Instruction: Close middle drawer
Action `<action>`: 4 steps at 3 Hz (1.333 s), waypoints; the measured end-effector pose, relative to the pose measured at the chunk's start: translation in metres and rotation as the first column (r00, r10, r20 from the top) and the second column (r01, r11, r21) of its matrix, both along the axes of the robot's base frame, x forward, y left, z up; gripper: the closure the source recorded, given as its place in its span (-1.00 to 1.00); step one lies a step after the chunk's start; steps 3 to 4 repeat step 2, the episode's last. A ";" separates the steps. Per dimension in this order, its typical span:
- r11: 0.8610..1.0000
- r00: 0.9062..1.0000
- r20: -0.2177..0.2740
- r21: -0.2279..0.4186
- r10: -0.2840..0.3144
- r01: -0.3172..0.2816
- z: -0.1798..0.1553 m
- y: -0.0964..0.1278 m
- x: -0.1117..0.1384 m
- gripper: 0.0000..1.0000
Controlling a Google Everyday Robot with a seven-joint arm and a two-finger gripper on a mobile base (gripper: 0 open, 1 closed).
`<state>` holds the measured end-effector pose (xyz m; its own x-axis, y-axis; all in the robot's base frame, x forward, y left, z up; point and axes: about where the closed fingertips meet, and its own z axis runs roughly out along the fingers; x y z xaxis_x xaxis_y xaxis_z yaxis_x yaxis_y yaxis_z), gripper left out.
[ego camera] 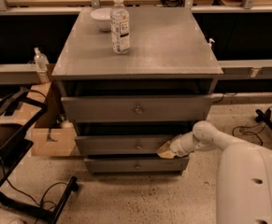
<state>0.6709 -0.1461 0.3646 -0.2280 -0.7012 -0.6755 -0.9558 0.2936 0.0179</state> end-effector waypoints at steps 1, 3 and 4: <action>1.000 1.000 0.002 -0.001 -0.015 0.015 0.003 -0.005 0.022 1.00; 1.000 1.000 0.002 -0.001 -0.015 0.015 0.002 -0.004 0.017 1.00; 1.000 1.000 0.002 -0.001 -0.015 0.015 0.002 -0.004 0.017 1.00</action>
Offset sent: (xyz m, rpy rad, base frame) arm 0.1331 -0.0434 0.0072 -0.0062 -0.0163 -0.0716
